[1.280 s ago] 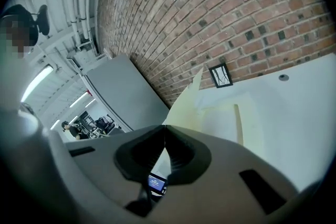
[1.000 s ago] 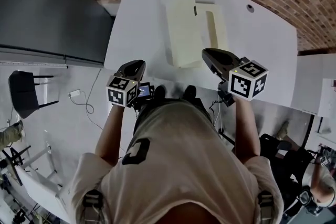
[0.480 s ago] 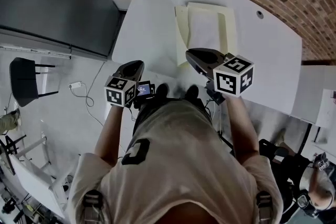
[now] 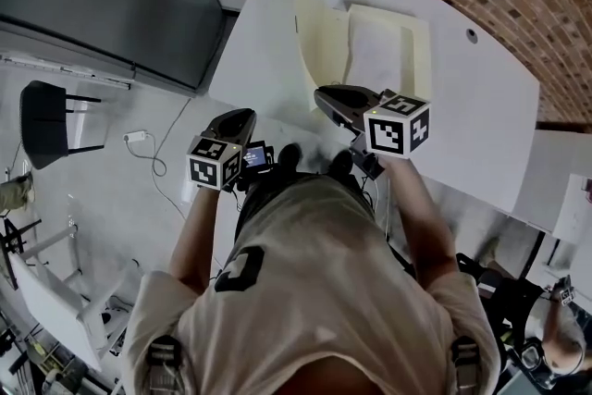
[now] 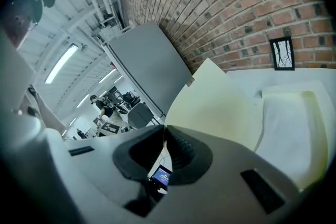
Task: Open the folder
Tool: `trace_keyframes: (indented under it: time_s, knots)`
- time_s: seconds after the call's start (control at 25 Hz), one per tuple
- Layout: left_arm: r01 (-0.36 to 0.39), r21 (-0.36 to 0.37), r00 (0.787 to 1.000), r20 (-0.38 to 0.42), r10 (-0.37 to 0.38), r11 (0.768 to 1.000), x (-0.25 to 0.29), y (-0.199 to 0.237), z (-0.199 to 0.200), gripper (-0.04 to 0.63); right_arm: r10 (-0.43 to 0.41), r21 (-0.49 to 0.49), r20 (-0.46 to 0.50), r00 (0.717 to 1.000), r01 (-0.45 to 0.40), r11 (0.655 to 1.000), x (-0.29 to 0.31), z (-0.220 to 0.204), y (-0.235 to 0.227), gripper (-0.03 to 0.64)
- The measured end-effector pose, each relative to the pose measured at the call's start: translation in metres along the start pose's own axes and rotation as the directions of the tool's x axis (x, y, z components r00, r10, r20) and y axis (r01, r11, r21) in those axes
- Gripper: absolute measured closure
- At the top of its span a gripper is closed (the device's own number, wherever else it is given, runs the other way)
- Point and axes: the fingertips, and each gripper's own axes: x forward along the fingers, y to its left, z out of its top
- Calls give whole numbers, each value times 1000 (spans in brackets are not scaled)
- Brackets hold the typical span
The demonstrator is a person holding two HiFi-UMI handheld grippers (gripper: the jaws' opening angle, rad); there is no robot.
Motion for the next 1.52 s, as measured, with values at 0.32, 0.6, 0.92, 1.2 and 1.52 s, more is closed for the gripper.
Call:
trace_keyframes:
  time_s: [0.32,0.6,0.92,1.2,1.52]
  knots:
    - [-56,-44,998,13,57,997,-19,15,-11,574,65,26,-54,996,-64,998,38,-10,6,607]
    - [-87,-70,996,5,87,994,-34,27,-25,574,112,56,-99,989,-107,993,72,-20,10,607]
    - [-91,-87,996,6,92,992,-39,38,-35,574,109,-16,-152,982,-113,993,103,-31,19,594]
    - [-105,-95,994,3,105,990,-47,49,-38,574,121,-38,-178,976,-130,991,122,-38,26,563]
    - [-119,-117,993,-35,116,986,-48,54,-55,574,169,-27,-177,970,-176,984,137,-46,23,534]
